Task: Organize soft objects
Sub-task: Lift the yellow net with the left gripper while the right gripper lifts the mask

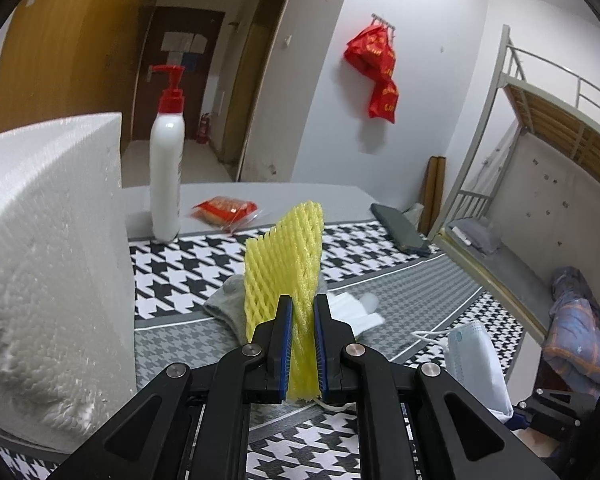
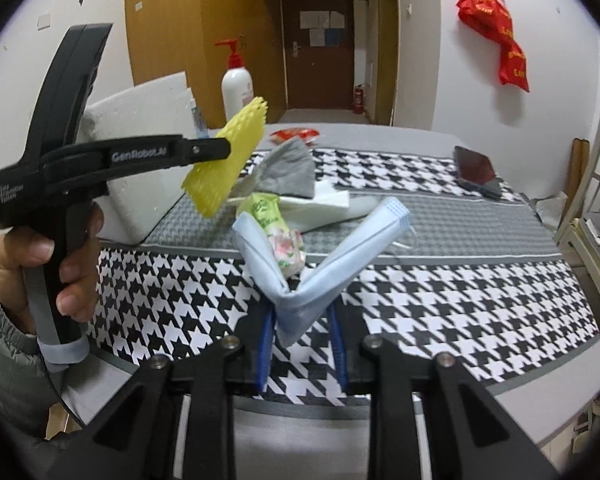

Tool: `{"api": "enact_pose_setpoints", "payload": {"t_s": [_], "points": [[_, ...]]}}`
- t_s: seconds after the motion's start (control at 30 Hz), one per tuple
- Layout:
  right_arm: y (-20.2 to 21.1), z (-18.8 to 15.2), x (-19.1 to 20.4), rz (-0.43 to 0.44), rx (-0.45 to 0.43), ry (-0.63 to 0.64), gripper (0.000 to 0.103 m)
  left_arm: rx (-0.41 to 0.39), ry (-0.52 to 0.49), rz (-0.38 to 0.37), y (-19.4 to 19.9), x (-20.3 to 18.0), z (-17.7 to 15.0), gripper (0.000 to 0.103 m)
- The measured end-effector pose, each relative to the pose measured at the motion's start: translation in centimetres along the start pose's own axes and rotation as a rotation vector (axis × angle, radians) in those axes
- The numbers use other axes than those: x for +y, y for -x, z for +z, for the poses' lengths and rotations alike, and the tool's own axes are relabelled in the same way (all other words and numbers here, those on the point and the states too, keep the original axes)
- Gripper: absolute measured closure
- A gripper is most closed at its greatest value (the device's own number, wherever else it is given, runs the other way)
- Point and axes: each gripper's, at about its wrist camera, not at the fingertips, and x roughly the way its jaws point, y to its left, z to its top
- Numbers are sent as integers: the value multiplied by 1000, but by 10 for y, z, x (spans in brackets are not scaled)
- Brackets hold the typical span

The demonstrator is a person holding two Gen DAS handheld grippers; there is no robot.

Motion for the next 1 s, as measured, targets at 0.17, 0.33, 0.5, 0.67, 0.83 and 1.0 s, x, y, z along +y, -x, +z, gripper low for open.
{"api": "enact_pose_setpoints", "payload": {"t_s": [0.17, 0.33, 0.5, 0.67, 0.83, 1.0], "points": [[9, 1, -3, -19, -27, -6, 75, -47, -22, -10, 13, -8, 3, 92], [19, 2, -9, -31, -65, -22, 75, -67, -60, -12, 25, -22, 3, 92], [24, 4, -14, -38, -90, -42, 75, -108, -88, -11, 48, -34, 4, 92], [34, 8, -19, -40, -127, -56, 75, -139, -108, -8, 68, -43, 3, 92], [45, 9, -22, -34, -166, -67, 75, -152, -123, 10, 81, -52, -2, 92], [54, 8, -22, -24, -193, -74, 75, -176, -149, 28, 94, -59, -10, 92]]}}
